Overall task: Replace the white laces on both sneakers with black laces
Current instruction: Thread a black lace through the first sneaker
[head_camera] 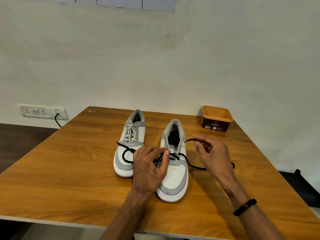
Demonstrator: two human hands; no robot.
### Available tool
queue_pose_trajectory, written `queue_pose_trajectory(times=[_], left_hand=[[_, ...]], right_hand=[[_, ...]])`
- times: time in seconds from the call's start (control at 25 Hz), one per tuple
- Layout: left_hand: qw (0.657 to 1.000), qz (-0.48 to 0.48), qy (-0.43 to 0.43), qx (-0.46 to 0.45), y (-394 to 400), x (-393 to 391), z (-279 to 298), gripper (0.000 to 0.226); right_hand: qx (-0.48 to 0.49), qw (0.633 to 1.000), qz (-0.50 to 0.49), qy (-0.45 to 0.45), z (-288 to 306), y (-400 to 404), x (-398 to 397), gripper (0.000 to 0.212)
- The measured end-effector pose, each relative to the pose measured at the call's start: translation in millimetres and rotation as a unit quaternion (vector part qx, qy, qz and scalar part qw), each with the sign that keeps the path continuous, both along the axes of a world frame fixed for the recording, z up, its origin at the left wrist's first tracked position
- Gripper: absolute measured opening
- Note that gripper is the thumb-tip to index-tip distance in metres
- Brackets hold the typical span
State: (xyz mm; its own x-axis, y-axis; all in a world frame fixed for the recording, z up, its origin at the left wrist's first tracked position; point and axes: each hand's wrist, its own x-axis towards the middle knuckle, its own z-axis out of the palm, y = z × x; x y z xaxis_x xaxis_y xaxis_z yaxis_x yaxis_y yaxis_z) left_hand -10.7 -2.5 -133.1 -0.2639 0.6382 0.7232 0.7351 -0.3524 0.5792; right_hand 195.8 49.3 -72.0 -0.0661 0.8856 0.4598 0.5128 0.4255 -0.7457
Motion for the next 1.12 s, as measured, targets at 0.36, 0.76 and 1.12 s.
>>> queue_pose_trajectory(times=[0.36, 0.76, 1.12], left_hand=[[1.0, 0.006, 0.0, 0.0, 0.1, 0.4, -0.6, 0.025], [1.0, 0.01, 0.001, 0.003, 0.3, 0.5, -0.2, 0.024], [1.0, 0.01, 0.002, -0.002, 0.0, 0.3, -0.1, 0.023]], right_hand=[[0.037, 0.996, 0.028, -0.079, -0.5, -11.0, -46.6, 0.014], [0.019, 0.983, 0.006, -0.182, 3.3, -8.1, -68.8, 0.002], [0.006, 0.977, 0.049, -0.206, -3.5, -4.7, -70.9, 0.003]])
